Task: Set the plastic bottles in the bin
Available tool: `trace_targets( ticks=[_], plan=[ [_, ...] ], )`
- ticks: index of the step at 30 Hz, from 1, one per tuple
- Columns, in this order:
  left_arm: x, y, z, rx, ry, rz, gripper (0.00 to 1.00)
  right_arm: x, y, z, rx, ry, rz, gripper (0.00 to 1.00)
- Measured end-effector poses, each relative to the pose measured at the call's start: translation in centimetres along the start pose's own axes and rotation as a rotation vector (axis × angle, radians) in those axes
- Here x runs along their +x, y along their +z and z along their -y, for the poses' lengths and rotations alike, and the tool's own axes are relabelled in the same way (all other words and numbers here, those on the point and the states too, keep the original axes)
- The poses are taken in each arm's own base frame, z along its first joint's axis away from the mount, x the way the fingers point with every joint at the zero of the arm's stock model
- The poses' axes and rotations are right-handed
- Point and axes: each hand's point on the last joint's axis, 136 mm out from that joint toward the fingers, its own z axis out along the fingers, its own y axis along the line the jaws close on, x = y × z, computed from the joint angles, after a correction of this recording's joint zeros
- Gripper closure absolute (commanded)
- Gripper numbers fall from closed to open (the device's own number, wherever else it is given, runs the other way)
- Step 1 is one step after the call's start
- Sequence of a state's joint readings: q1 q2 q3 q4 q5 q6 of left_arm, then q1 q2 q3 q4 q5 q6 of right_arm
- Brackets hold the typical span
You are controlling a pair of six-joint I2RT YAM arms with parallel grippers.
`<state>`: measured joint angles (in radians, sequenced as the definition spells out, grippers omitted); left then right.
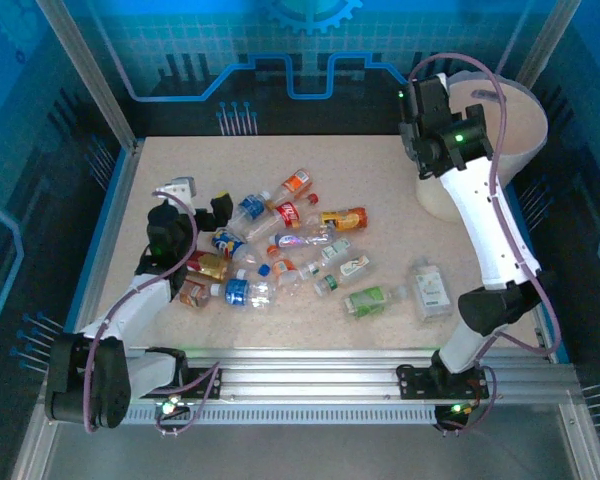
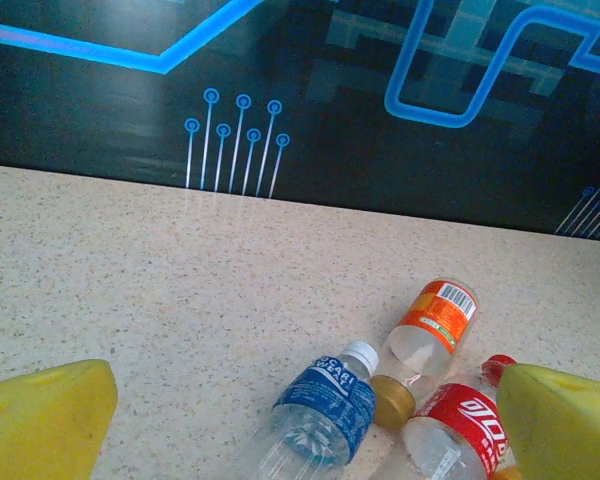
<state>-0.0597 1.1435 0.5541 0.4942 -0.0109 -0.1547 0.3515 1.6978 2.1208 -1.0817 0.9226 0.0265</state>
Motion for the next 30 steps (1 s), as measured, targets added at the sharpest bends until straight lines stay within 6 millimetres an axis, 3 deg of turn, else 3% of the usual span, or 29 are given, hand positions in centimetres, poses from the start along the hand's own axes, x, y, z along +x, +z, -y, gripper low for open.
trace_targets(
  ticks=[23,30],
  plan=[
    [1.1,0.5,0.5,0.028,-0.004,-0.035,0.01,2.3,10.0,-4.1,-0.065,-0.164,-0.141,0.04],
    [1.4,0.6,0.4,0.026,-0.002,-0.045,0.01,4.1,13.1,-5.7,-0.090,-0.189,-0.208,0.15]
  ],
)
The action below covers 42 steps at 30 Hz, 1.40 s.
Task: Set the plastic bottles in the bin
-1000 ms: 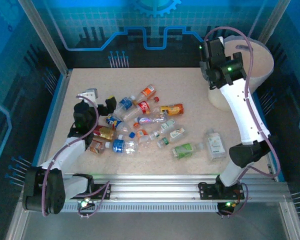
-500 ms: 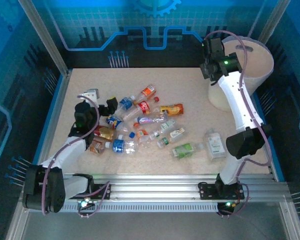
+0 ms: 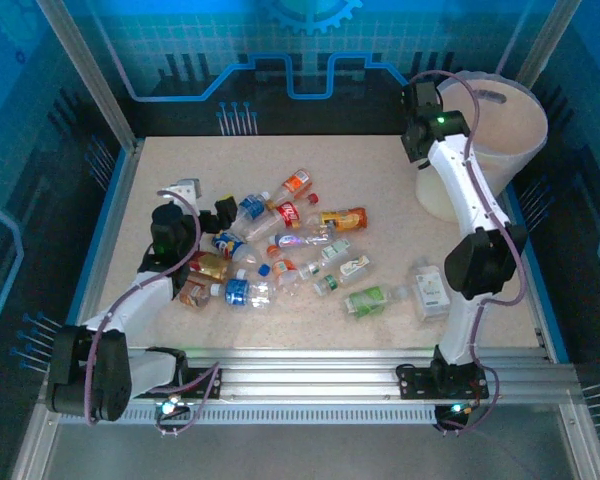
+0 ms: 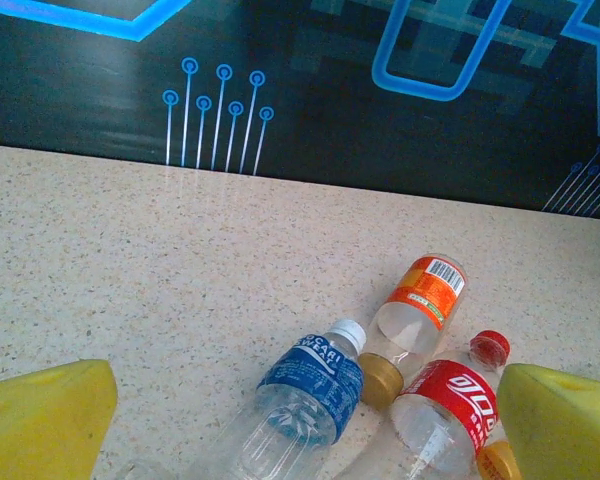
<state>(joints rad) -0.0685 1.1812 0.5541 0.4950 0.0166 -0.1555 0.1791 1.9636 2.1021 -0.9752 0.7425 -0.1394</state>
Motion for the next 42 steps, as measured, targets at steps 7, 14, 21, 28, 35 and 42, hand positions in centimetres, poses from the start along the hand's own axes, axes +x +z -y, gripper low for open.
trace_targets(
  ticks=[7,14,21,28,35,42],
  plan=[
    [0.7,0.3,-0.2,-0.005,0.003,-0.020,0.01,-0.4,1.5,0.0,-0.031,0.015,-0.005,0.39],
    [1.4,0.5,-0.4,-0.011,0.003,-0.045,0.01,-1.4,0.9,-0.3,-0.097,0.034,0.030,0.72],
    [1.5,0.5,-0.4,-0.013,0.004,-0.049,0.01,-1.7,0.5,-2.2,-0.218,0.059,0.048,0.98],
    [1.5,0.5,-0.6,-0.023,0.021,-0.047,0.01,-0.7,0.4,-3.8,-0.328,0.032,0.021,1.00],
    [1.5,0.5,-0.8,-0.031,0.022,-0.048,0.01,-1.1,-1.4,-3.9,-0.424,0.077,0.060,1.00],
    [1.7,0.5,-0.9,-0.038,0.021,-0.056,0.01,-1.0,-5.7,-6.2,-0.591,0.118,0.094,1.00]
  ],
)
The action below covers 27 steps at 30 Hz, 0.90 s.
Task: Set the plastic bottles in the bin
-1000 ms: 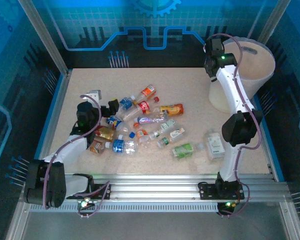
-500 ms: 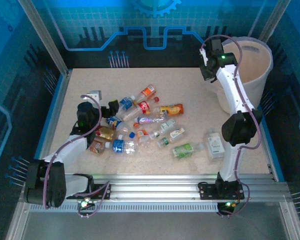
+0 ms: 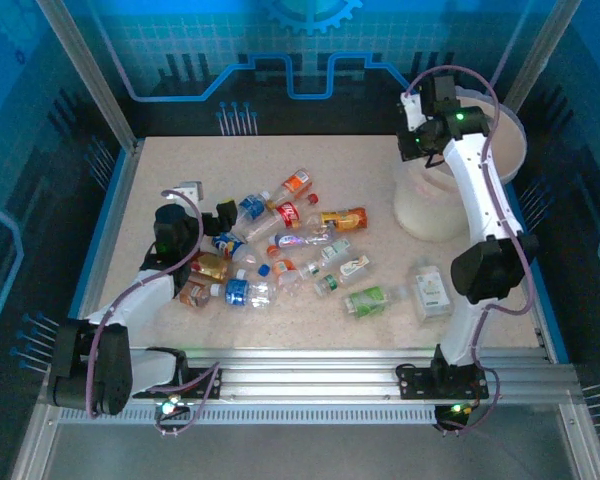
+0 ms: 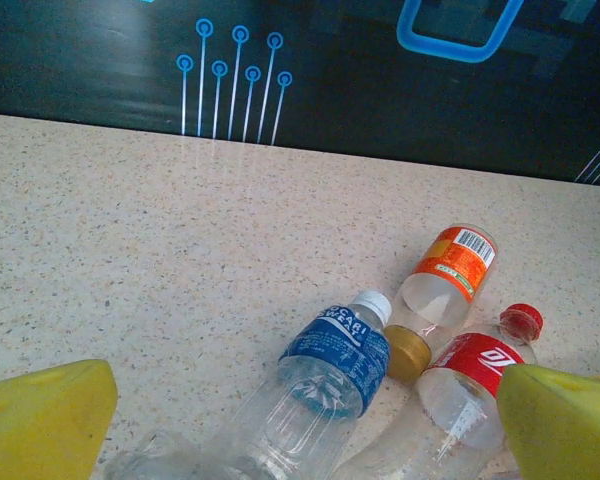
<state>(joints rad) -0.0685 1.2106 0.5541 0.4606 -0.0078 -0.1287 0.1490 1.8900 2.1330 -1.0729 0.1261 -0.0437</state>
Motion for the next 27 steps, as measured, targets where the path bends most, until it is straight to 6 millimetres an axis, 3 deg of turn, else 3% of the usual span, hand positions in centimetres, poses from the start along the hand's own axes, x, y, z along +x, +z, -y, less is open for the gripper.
trace_targets(
  ticks=[8,21,27],
  plan=[
    [0.0,-0.2,-0.1,-0.005,0.000,-0.003,0.01,0.9,-0.6,-4.8,-0.045,-0.070,-0.022,1.00],
    [-0.5,-0.4,-0.3,-0.020,0.001,0.012,0.01,2.3,-1.9,-9.0,-0.094,-0.137,-0.028,1.00],
    [-0.5,-0.4,-0.3,-0.020,0.001,0.012,0.01,2.4,-2.0,-9.7,-0.102,-0.142,-0.028,1.00]
  ],
)
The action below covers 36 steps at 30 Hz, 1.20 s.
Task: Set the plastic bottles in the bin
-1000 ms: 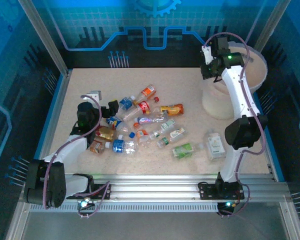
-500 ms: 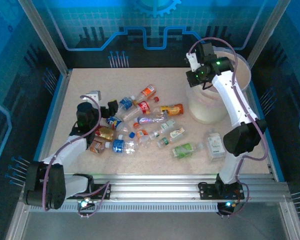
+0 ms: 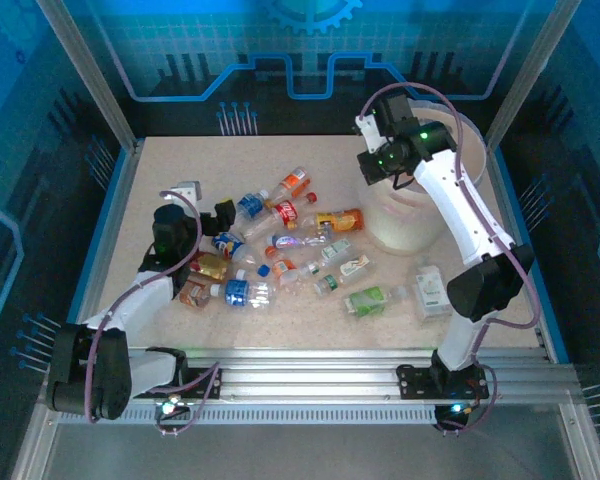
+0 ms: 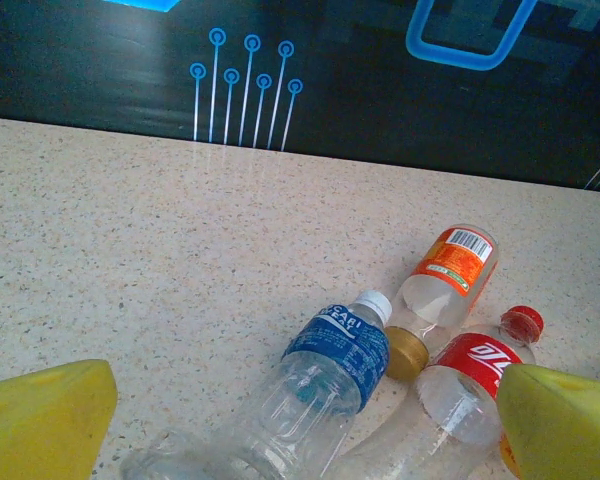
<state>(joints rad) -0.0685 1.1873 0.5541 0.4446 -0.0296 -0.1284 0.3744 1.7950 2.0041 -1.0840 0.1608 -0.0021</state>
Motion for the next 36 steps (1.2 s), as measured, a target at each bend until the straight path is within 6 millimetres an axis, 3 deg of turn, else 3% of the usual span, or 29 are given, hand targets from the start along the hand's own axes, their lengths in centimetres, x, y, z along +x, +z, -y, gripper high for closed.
trace_targets(
  ticks=[11,16,18,24,29,36],
  plan=[
    [0.0,0.0,0.0,0.000,0.000,0.001,0.01,0.2,-0.1,-0.6,0.010,0.014,-0.006,1.00],
    [0.0,0.0,0.0,0.000,0.000,0.001,0.01,0.2,-0.3,-0.8,0.010,0.019,-0.005,0.95],
    [0.0,0.0,0.0,0.000,0.000,0.001,0.01,0.3,-0.4,-0.8,0.010,0.026,-0.005,0.83],
    [0.0,0.0,0.0,0.000,0.000,0.001,0.01,0.0,-1.2,-0.2,0.049,0.026,0.018,0.31],
    [0.0,0.0,0.0,0.000,0.000,0.001,0.01,-0.4,-2.3,0.5,0.084,0.026,0.041,0.00],
    [-0.4,-0.6,-0.1,-0.009,0.000,0.007,0.01,-1.2,-6.4,1.4,0.134,0.051,0.121,0.00]
  ],
)
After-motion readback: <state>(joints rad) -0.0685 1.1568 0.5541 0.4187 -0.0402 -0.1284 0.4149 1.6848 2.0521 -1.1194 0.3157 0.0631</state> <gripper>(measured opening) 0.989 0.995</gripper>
